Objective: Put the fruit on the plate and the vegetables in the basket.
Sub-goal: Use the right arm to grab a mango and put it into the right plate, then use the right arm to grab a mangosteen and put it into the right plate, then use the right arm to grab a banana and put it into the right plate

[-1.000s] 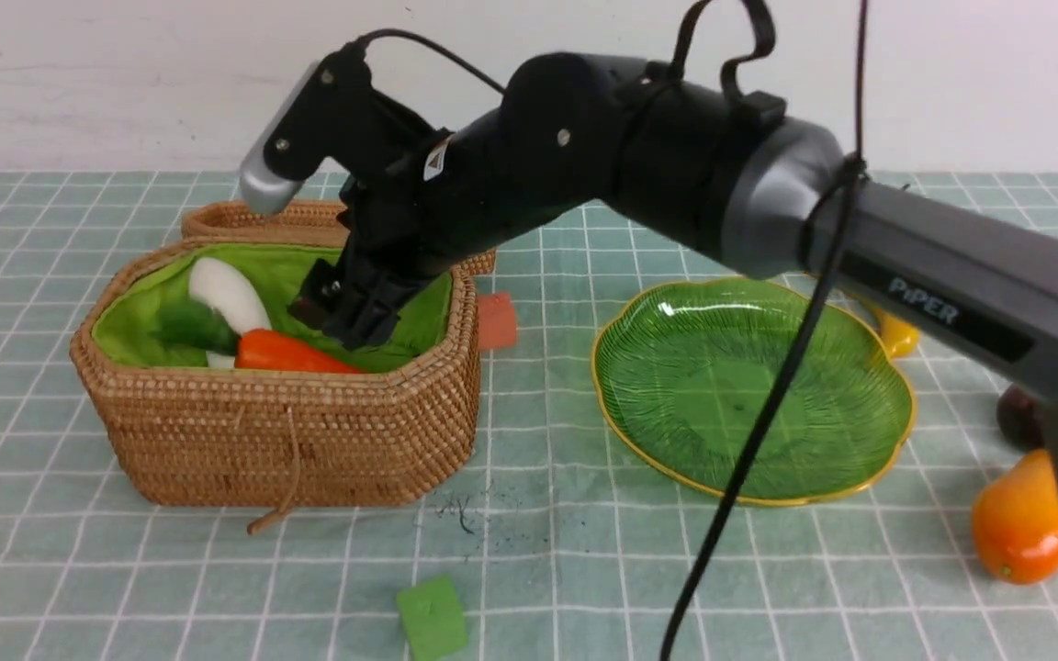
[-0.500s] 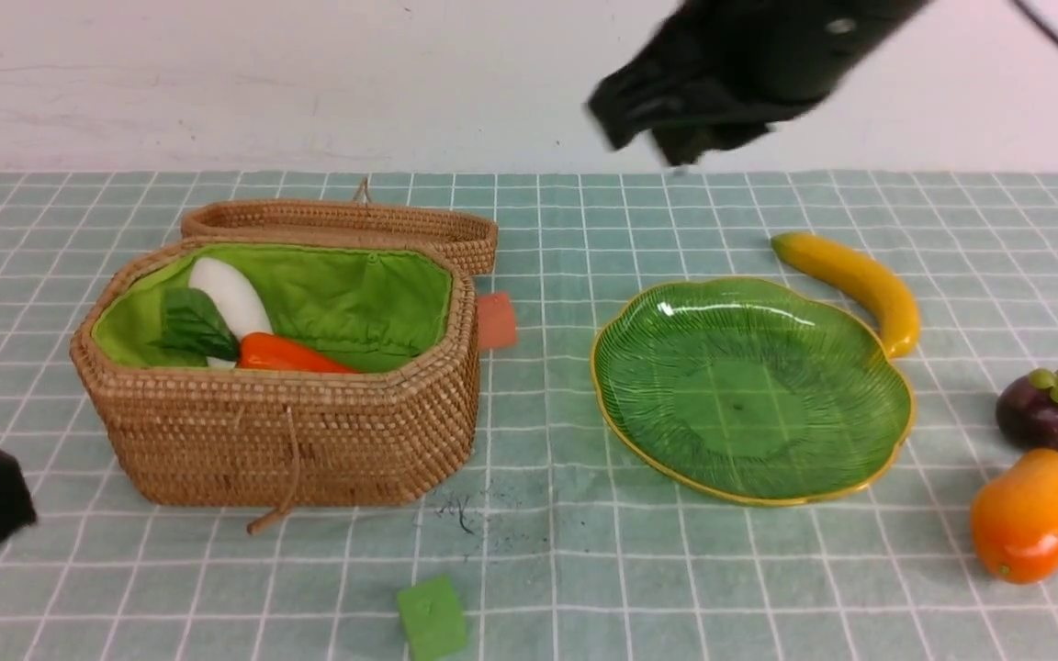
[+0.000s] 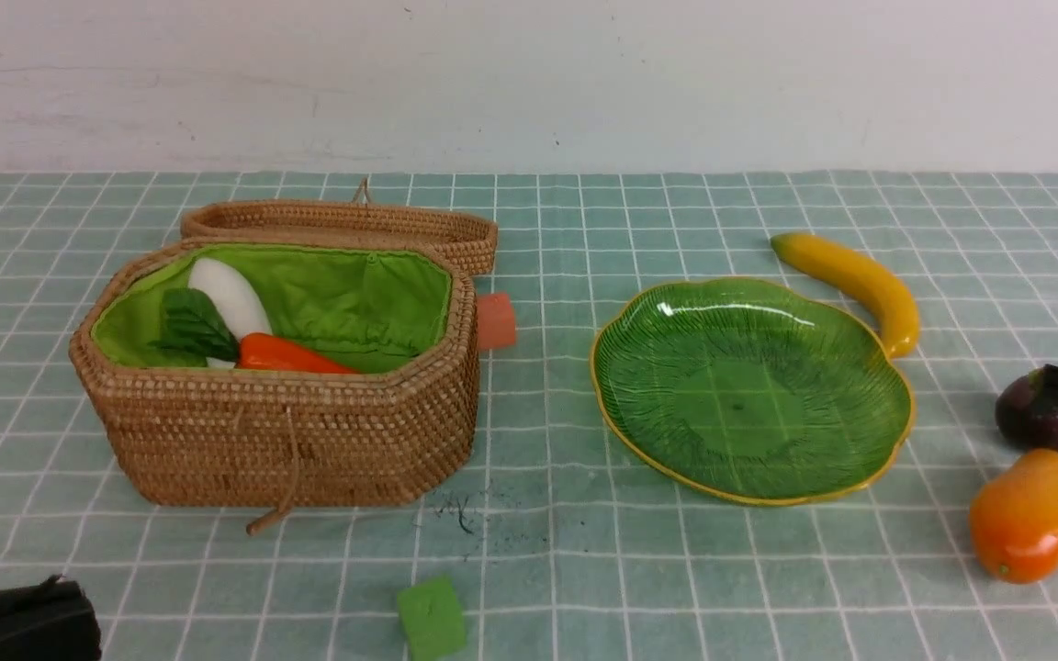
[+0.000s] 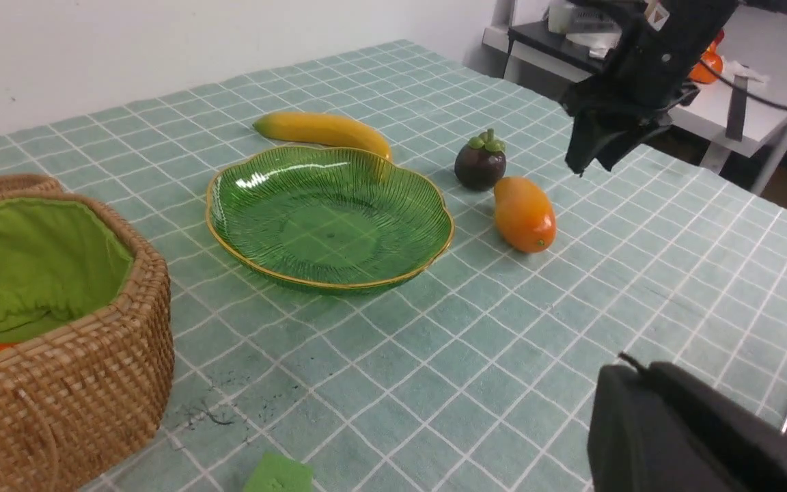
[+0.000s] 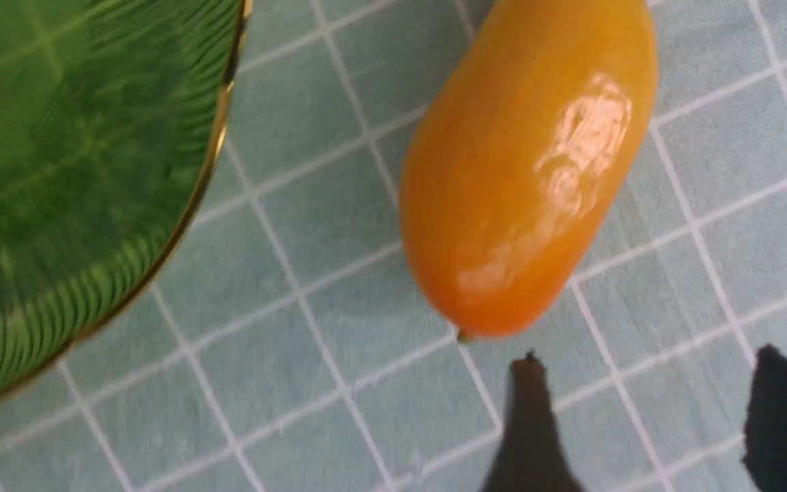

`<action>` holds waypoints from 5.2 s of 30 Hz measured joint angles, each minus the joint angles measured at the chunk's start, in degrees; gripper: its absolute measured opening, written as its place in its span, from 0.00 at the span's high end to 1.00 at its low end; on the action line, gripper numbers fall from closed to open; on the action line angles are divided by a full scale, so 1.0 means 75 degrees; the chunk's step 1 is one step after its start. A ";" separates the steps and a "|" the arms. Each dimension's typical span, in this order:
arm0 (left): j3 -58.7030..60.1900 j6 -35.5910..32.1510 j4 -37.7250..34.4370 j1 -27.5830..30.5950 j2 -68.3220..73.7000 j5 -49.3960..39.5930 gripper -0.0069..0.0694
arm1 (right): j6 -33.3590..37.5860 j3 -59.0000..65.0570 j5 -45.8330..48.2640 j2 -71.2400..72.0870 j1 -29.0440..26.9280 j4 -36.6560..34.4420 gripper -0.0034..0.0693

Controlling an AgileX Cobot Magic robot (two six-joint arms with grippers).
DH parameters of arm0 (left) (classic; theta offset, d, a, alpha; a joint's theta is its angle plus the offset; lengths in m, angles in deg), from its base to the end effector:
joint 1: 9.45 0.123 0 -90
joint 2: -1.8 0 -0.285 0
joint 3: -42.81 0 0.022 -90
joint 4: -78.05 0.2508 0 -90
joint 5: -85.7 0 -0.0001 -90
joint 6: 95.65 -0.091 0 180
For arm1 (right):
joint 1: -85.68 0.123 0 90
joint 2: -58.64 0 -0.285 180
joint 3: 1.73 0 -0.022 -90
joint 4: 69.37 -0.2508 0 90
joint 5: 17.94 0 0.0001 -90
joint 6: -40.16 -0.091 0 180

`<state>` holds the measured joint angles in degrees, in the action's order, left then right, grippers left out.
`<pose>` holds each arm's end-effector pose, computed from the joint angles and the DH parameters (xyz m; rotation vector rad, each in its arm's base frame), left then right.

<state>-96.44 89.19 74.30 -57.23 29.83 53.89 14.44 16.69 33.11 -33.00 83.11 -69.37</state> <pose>0.0404 -0.0493 0.3515 0.6410 1.6966 -0.7330 0.2804 -0.0126 0.2564 0.6884 2.7317 0.0940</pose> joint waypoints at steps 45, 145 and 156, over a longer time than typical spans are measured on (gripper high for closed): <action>0.0000 -0.0055 -0.0396 0.0000 0.0287 0.0241 0.93 | 0.4768 -0.1598 -0.3957 -0.3088 0.1992 -0.3373 0.02; 0.0000 -0.0055 0.0260 0.0000 0.0646 0.1103 0.88 | 0.2808 -0.8629 -0.0200 -0.7505 0.0050 -0.0572 0.27; 0.0000 0.0020 0.0696 0.0000 0.0775 0.1128 0.88 | 0.3373 -0.8720 -0.0003 -0.7533 0.0041 -0.0149 0.51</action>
<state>-96.44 89.34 79.52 -57.23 35.65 62.35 39.74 -48.71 33.09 -89.49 83.42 -70.49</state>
